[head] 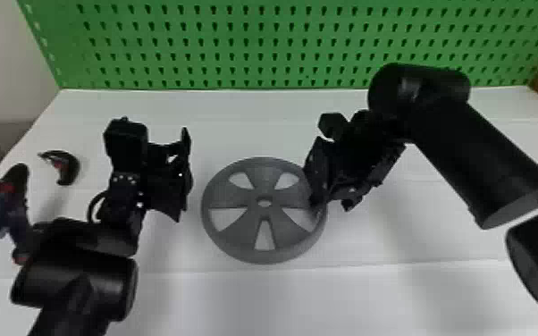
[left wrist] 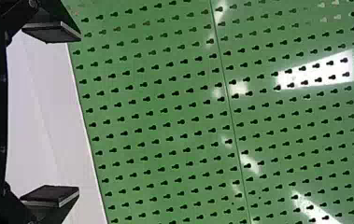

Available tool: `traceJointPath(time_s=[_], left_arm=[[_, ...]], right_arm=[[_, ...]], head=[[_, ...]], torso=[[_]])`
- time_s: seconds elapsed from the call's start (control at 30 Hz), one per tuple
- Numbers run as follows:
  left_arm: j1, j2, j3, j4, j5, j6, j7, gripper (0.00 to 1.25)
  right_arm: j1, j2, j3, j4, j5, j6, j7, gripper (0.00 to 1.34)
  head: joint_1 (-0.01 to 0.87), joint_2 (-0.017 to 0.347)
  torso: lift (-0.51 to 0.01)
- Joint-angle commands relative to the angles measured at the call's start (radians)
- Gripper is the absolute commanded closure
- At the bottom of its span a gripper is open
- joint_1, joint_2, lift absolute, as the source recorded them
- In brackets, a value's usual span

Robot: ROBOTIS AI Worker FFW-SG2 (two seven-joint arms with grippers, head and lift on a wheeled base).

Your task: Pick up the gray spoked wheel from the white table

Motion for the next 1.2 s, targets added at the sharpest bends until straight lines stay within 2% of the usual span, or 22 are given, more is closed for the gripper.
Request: traceJointPath(time_s=[0.0,0.13,0.23,0.33,0.5,0.67,0.8,0.87,0.93,1.03,1.17], left_arm=[[-0.002,0.000,-0.004,0.003,-0.001,0.001,0.000,0.13],[-0.004,0.000,-0.006,0.005,-0.001,0.001,0.000,0.13],[-0.007,0.000,-0.010,0.009,-0.003,0.001,0.000,0.13],[-0.008,0.000,-0.012,0.009,-0.003,0.001,0.000,0.13],[-0.008,0.000,-0.012,0.011,-0.003,0.001,0.000,0.13],[-0.010,0.000,-0.015,0.012,-0.004,0.001,0.000,0.13],[-0.010,0.002,-0.015,0.012,-0.003,0.001,0.000,0.13],[-0.010,0.002,-0.015,0.012,-0.003,0.001,0.000,0.13],[-0.008,0.002,-0.013,0.012,-0.001,0.001,0.000,0.13],[-0.007,0.002,-0.012,0.012,-0.003,0.001,0.000,0.13],[-0.004,0.003,-0.010,0.012,-0.001,0.001,0.000,0.13]], right_arm=[[-0.006,0.020,-0.032,0.024,-0.001,0.006,-0.012,0.50],[-0.003,0.041,-0.101,0.048,-0.001,0.006,-0.073,0.50],[-0.004,0.041,-0.106,0.060,-0.010,0.005,-0.110,0.50],[-0.006,0.041,-0.119,0.076,-0.059,-0.005,-0.171,0.50],[0.000,0.053,-0.202,0.091,-0.205,-0.035,-0.390,0.50],[0.002,0.076,-0.280,0.105,-0.245,-0.043,-0.472,0.50],[0.028,0.109,-0.425,0.100,-0.256,-0.032,-0.559,0.50],[0.042,0.115,-0.471,0.099,-0.297,-0.034,-0.617,0.50],[0.054,0.116,-0.515,0.090,-0.334,-0.035,-0.708,0.50],[0.069,0.116,-0.578,0.088,-0.340,-0.038,-0.765,0.50],[0.086,0.116,-0.613,0.082,-0.379,-0.058,-0.848,0.50]], head=[[0.765,0.018],[0.765,0.018],[0.765,0.018],[0.765,0.018],[0.765,0.018],[0.765,0.018],[0.765,0.018],[0.765,0.020],[0.765,0.018],[0.765,0.020],[0.765,0.020]], torso=[[-0.090],[-0.090],[-0.090],[-0.090],[-0.090],[-0.090],[-0.090],[-0.090],[-0.090],[-0.090],[-0.090]])
